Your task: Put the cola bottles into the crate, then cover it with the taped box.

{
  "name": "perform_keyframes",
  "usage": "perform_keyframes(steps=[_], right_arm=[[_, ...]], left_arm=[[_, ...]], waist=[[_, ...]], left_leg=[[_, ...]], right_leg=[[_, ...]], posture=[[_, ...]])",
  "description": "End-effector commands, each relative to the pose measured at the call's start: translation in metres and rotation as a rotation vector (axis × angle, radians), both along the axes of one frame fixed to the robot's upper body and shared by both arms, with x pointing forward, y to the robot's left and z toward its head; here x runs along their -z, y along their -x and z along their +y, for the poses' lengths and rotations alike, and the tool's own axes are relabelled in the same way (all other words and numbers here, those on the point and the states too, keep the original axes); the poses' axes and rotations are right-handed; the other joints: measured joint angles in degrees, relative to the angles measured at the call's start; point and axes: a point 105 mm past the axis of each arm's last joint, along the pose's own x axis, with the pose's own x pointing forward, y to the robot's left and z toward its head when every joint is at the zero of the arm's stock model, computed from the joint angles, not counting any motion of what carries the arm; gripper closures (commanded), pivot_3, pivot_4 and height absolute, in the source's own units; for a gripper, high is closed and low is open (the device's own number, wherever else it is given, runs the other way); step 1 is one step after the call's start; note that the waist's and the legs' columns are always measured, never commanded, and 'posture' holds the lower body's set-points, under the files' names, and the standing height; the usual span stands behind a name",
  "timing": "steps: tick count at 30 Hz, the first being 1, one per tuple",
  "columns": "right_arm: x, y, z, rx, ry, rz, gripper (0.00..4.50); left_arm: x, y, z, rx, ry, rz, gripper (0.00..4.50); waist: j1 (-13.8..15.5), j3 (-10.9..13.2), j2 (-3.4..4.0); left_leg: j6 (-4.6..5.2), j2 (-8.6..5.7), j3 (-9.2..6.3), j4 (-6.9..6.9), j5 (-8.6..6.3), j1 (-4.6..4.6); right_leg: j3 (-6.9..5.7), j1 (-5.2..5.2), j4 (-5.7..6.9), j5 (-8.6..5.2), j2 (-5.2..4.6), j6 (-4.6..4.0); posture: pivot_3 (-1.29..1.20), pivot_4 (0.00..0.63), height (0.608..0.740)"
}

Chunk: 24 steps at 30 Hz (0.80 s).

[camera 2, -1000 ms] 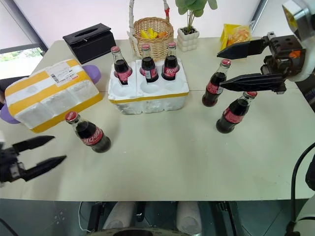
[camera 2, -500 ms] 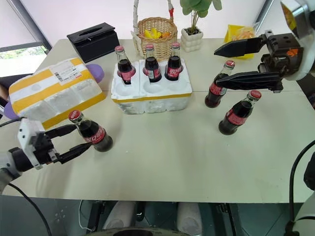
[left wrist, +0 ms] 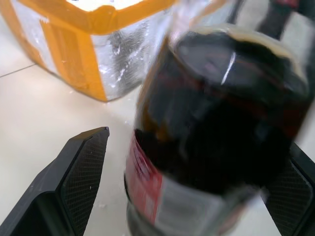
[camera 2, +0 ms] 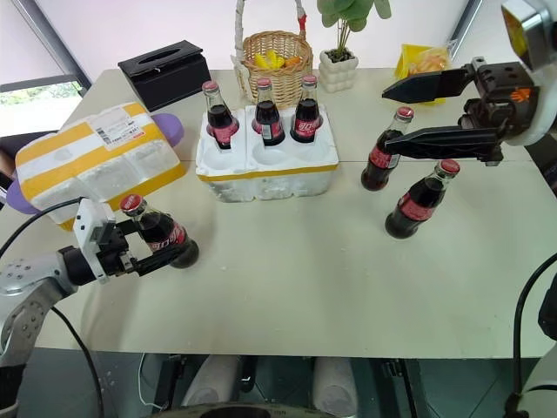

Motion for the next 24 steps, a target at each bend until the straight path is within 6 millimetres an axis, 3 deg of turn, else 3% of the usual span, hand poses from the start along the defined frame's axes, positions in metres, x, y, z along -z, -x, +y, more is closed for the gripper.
perform_keyframes(steps=[1,3,8,12,17,24], right_arm=[[-0.011,0.007,0.0,-0.006,-0.013,-0.066,0.0],[-0.01,0.007,0.0,-0.004,-0.015,-0.066,0.0],[-0.006,0.004,-0.002,0.009,-0.027,-0.066,0.0],[-0.003,0.0,-0.001,0.011,-0.042,-0.066,0.0],[0.004,-0.003,0.002,0.006,-0.049,-0.063,0.0],[0.015,0.0,0.003,0.011,-0.057,-0.057,0.0]], left_arm=[[-0.008,0.001,-0.005,0.039,0.02,-0.021,0.9],[-0.008,0.002,-0.005,0.05,0.012,-0.013,1.74],[-0.019,0.007,-0.002,0.071,-0.004,0.008,1.72],[-0.048,0.0,0.001,0.09,-0.012,-0.023,1.72],[-0.092,-0.024,-0.002,0.102,0.027,-0.078,1.72],[-0.146,-0.052,-0.026,0.173,0.088,-0.151,1.72]], waist=[[0.0,0.0,0.0],[-0.02,0.0,0.0],[-0.1,0.0,0.0],[-0.04,0.03,-0.02],[0.29,0.06,-0.08],[-0.01,0.08,-0.12]], left_leg=[[0.0,0.01,-0.01,0.0,0.0,0.0],[0.0,0.04,-0.01,-0.01,0.0,0.0],[0.0,0.07,-0.02,-0.01,0.0,0.0],[0.0,0.08,-0.04,-0.03,0.0,0.0],[0.0,0.16,-0.19,0.1,0.01,-0.05],[0.0,0.15,-0.17,0.02,0.02,-0.06]], right_leg=[[0.0,0.0,0.0,0.0,0.02,0.0],[0.02,-0.01,0.01,0.0,0.06,-0.01],[0.03,-0.01,-0.01,0.0,0.11,-0.03],[0.05,-0.04,0.0,-0.06,0.15,-0.13],[0.01,0.01,0.02,0.04,0.34,-0.19],[0.03,-0.01,-0.01,0.19,0.36,0.13]], posture=[[0.0,0.15,0.74],[0.0,0.15,0.74],[0.0,0.15,0.74],[0.0,0.15,0.74],[0.0,0.15,0.74],[0.0,0.15,0.74]])
